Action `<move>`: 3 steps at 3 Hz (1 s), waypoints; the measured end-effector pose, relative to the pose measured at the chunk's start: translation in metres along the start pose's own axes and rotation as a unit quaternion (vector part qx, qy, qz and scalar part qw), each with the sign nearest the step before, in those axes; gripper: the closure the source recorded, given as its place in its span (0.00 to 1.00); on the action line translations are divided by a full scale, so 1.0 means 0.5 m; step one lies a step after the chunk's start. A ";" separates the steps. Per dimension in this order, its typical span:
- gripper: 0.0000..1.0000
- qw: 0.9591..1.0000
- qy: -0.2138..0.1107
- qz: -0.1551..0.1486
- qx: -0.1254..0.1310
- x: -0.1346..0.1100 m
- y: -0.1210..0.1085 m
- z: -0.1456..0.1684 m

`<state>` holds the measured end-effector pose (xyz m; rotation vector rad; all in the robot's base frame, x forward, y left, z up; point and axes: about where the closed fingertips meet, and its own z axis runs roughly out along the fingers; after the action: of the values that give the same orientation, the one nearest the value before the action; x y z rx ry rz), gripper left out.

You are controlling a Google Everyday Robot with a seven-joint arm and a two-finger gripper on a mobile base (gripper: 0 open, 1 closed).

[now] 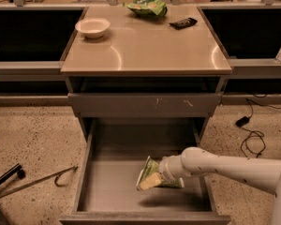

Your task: Pick green jalapeno chip bag from middle drawer and place on counter

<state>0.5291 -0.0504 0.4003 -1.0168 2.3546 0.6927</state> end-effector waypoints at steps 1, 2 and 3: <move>0.00 1.000 0.000 0.000 0.000 -0.001 0.000 0.000; 0.00 1.000 0.011 0.006 0.001 0.008 -0.013 0.026; 0.00 0.999 0.032 0.013 -0.001 0.020 -0.019 0.068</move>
Offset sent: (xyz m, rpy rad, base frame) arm 0.0209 0.0025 -0.0466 -0.0563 0.0673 -0.0234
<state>0.5380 -0.0406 0.3660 -1.0241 2.4273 0.6810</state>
